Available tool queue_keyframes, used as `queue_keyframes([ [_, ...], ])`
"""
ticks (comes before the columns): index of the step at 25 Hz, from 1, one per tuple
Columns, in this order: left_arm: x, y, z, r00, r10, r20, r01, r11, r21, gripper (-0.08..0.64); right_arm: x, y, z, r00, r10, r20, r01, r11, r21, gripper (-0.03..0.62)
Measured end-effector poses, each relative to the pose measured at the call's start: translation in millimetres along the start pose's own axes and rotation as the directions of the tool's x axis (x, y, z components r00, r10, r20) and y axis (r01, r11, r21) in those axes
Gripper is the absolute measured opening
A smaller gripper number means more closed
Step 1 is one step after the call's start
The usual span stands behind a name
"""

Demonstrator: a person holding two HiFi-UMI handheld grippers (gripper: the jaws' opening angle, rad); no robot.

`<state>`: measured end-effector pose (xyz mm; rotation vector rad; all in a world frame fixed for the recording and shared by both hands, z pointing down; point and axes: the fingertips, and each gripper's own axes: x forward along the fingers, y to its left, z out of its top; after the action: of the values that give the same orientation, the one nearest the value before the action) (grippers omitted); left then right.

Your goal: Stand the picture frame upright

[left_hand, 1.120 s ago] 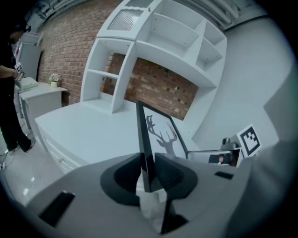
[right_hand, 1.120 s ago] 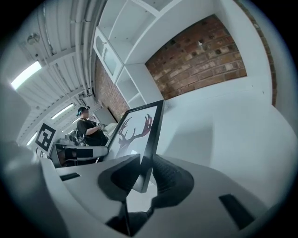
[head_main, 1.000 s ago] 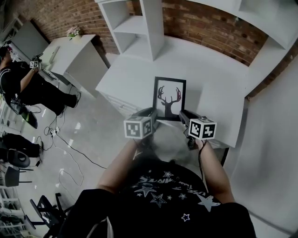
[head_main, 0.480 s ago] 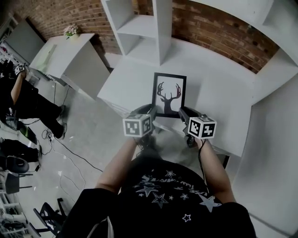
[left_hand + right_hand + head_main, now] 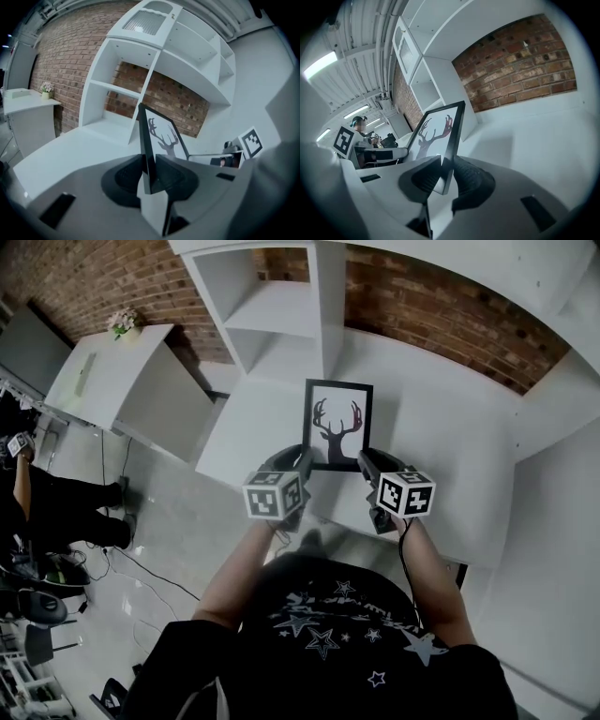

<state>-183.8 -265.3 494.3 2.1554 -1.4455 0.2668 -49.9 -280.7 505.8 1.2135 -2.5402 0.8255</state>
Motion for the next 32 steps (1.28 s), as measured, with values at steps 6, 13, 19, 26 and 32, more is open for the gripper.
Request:
queue_keyframes([
  [6, 19.4, 30.3, 23.9, 1.000, -0.014, 0.006, 0.014, 1.000, 0.013, 0.098, 34.4, 1.3, 22.3, 1.000, -0.013, 0.020, 0.013, 1.000, -0.001, 0.091],
  [13, 36.3, 62.4, 37.1, 0.999, -0.039, -0.008, 0.040, 0.999, 0.014, 0.098, 65.9, 5.7, 33.7, 0.998, -0.051, 0.024, 0.051, 0.999, -0.003, 0.091],
  [19, 51.7, 78.8, 46.2, 0.998, -0.069, -0.012, 0.069, 0.998, 0.007, 0.098, 83.9, 3.7, 43.5, 0.996, -0.073, 0.057, 0.074, 0.997, -0.001, 0.091],
  [26, 66.7, 87.5, 45.9, 0.995, -0.094, -0.032, 0.095, 0.995, 0.035, 0.097, 92.6, -2.4, 41.0, 0.989, -0.127, 0.081, 0.125, 0.992, 0.024, 0.091],
  [32, 80.0, 95.3, 41.9, 0.994, -0.098, -0.054, 0.101, 0.994, 0.049, 0.095, 103.3, -10.0, 36.0, 0.986, -0.154, 0.061, 0.153, 0.988, 0.028, 0.089],
])
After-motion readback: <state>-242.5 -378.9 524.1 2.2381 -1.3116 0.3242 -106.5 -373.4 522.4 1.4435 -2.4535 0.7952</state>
